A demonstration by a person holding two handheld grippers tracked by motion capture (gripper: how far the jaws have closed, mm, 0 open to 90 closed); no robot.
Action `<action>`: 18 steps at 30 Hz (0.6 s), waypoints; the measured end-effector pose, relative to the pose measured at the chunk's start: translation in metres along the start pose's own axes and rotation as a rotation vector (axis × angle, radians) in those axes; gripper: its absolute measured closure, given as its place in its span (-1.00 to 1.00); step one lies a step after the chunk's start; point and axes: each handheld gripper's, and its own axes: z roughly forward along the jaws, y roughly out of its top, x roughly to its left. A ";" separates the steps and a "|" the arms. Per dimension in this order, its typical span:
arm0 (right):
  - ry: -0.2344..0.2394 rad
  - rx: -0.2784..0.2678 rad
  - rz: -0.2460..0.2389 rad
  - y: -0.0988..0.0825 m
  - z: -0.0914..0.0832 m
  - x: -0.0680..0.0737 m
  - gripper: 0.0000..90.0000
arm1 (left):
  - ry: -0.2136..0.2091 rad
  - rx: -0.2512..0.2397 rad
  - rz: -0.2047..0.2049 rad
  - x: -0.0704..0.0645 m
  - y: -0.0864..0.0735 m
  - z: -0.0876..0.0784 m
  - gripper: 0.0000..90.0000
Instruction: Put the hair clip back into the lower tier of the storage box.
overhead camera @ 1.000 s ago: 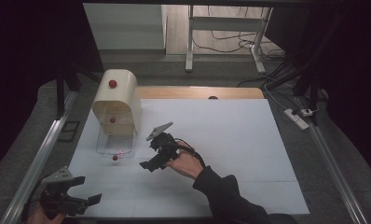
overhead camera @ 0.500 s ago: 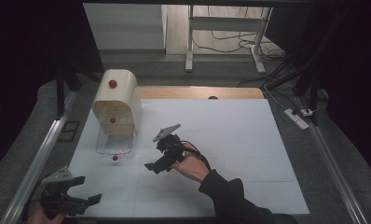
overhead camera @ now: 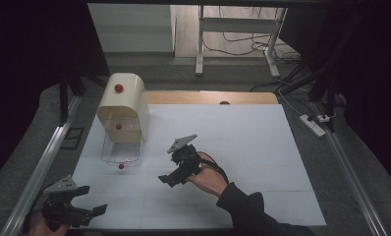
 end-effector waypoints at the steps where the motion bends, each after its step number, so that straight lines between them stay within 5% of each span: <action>1: -0.003 0.006 -0.001 -0.001 -0.001 0.001 -1.00 | 0.000 0.000 0.000 0.000 0.000 0.000 -0.97; 18: -0.025 -0.020 0.018 -0.015 -0.024 -0.005 -1.00 | -0.005 -0.002 0.000 0.000 0.000 0.000 -0.97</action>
